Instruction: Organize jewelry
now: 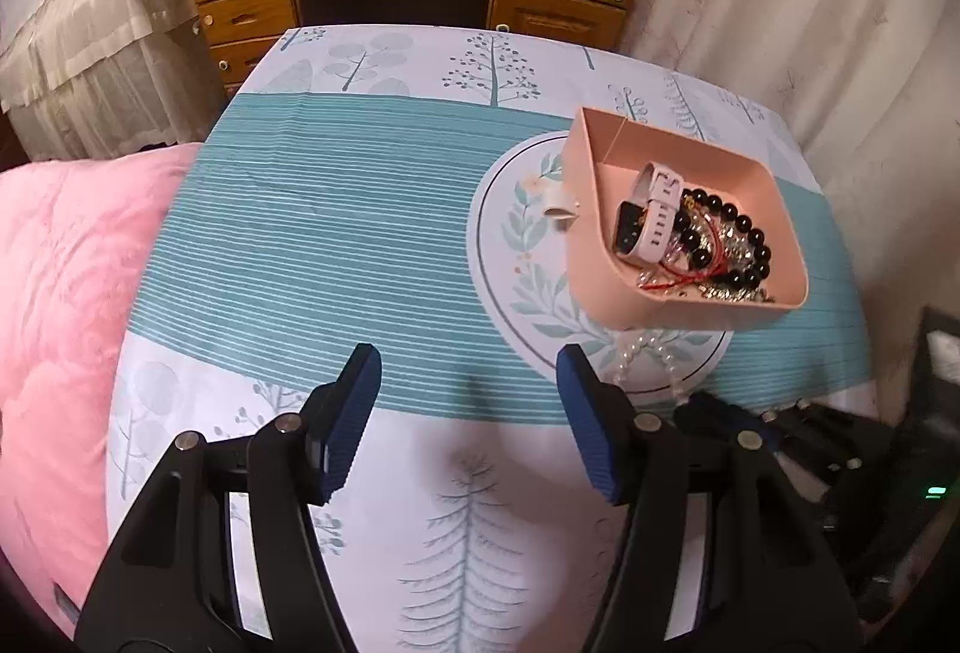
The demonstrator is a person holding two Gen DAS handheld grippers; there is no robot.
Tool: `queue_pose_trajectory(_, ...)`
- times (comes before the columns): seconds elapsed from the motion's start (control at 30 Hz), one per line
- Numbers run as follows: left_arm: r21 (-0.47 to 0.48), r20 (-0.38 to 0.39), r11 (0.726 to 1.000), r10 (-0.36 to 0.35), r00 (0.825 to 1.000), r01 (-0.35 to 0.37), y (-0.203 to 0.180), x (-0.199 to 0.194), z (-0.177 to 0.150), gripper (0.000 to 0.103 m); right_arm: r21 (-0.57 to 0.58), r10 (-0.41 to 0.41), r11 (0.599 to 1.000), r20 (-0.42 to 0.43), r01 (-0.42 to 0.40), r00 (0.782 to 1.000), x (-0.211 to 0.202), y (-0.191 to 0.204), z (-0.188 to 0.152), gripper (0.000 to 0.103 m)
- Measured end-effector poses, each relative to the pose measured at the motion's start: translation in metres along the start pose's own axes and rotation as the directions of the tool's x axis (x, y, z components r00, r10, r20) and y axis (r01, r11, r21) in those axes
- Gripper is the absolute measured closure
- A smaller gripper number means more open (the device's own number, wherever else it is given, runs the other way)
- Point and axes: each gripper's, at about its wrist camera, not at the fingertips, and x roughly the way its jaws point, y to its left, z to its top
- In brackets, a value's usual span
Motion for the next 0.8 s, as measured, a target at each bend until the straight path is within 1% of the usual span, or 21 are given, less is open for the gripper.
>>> queue_pose_trajectory(0.03, 0.003, -0.001, 1.000, 0.001, 1.000, -0.001, 0.002, -0.001, 0.000, 0.045, -0.017, 0.029, 0.999, 0.033, -0.028, 0.999, -0.007, 0.006, 0.003, 0.095)
queue_pose_trajectory(0.17, 0.004, -0.005, 1.000, -0.023, 1.000, 0.023, 0.015, -0.003, 0.002, 0.045, -0.039, 0.081, 0.996, 0.104, -0.077, 0.991, -0.033, 0.023, 0.022, 0.095)
queue_pose_trajectory(0.23, 0.004, -0.003, 0.999, -0.041, 0.999, 0.041, 0.020, -0.004, 0.003, 0.045, -0.042, 0.107, 0.994, 0.142, -0.102, 0.984, -0.046, 0.031, 0.035, 0.095)
queue_pose_trajectory(0.3, 0.000, -0.007, 0.998, -0.067, 0.998, 0.067, 0.027, -0.007, 0.006, 0.045, -0.038, 0.106, 0.994, 0.171, -0.101, 0.980, -0.057, 0.035, 0.046, 0.095)
queue_pose_trajectory(0.37, -0.006, -0.024, 0.998, -0.062, 0.998, 0.062, 0.032, -0.012, 0.011, 0.045, -0.027, 0.097, 0.995, 0.206, -0.093, 0.974, -0.068, 0.038, 0.062, 0.096)
queue_pose_trajectory(0.47, -0.002, -0.028, 0.998, -0.059, 0.998, 0.059, 0.037, -0.027, 0.020, 0.045, -0.017, 0.041, 0.999, 0.259, -0.038, 0.965, -0.086, 0.041, 0.086, 0.095)
queue_pose_trajectory(0.53, 0.012, -0.028, 0.998, -0.057, 0.998, 0.057, 0.038, -0.038, 0.025, 0.045, -0.012, -0.002, 1.000, 0.288, 0.006, 0.957, -0.098, 0.038, 0.096, 0.095)
queue_pose_trajectory(0.6, 0.035, -0.019, 0.997, -0.061, 0.998, 0.062, 0.037, -0.052, 0.030, 0.045, 0.013, -0.060, 0.998, 0.330, 0.059, 0.942, -0.108, 0.032, 0.105, 0.095)
queue_pose_trajectory(0.63, 0.048, -0.014, 0.996, -0.072, 0.997, 0.073, 0.037, -0.058, 0.032, 0.045, 0.023, -0.085, 0.996, 0.358, 0.083, 0.930, -0.107, 0.028, 0.107, 0.095)
queue_pose_trajectory(0.67, 0.067, -0.008, 0.993, -0.094, 0.996, 0.094, 0.035, -0.066, 0.034, 0.045, 0.035, -0.119, 0.993, 0.367, 0.115, 0.923, -0.104, 0.022, 0.108, 0.093)
queue_pose_trajectory(0.7, 0.079, -0.006, 0.992, -0.103, 0.995, 0.103, 0.034, -0.073, 0.034, 0.045, 0.055, -0.172, 0.985, 0.345, 0.163, 0.923, -0.097, 0.017, 0.109, 0.088)
queue_pose_trajectory(0.73, 0.088, -0.002, 0.991, -0.104, 0.995, 0.104, 0.032, -0.078, 0.035, 0.045, 0.076, -0.224, 0.974, 0.298, 0.211, 0.928, -0.087, 0.011, 0.111, 0.084)
queue_pose_trajectory(0.77, 0.101, 0.009, 0.990, -0.101, 0.995, 0.100, 0.030, -0.085, 0.036, 0.045, 0.089, -0.237, 0.971, 0.271, 0.220, 0.933, -0.084, 0.007, 0.110, 0.080)
queue_pose_trajectory(0.8, 0.111, 0.019, 0.989, -0.095, 0.995, 0.093, 0.029, -0.090, 0.036, 0.045, 0.113, -0.236, 0.970, 0.237, 0.214, 0.943, -0.080, 0.001, 0.110, 0.080)
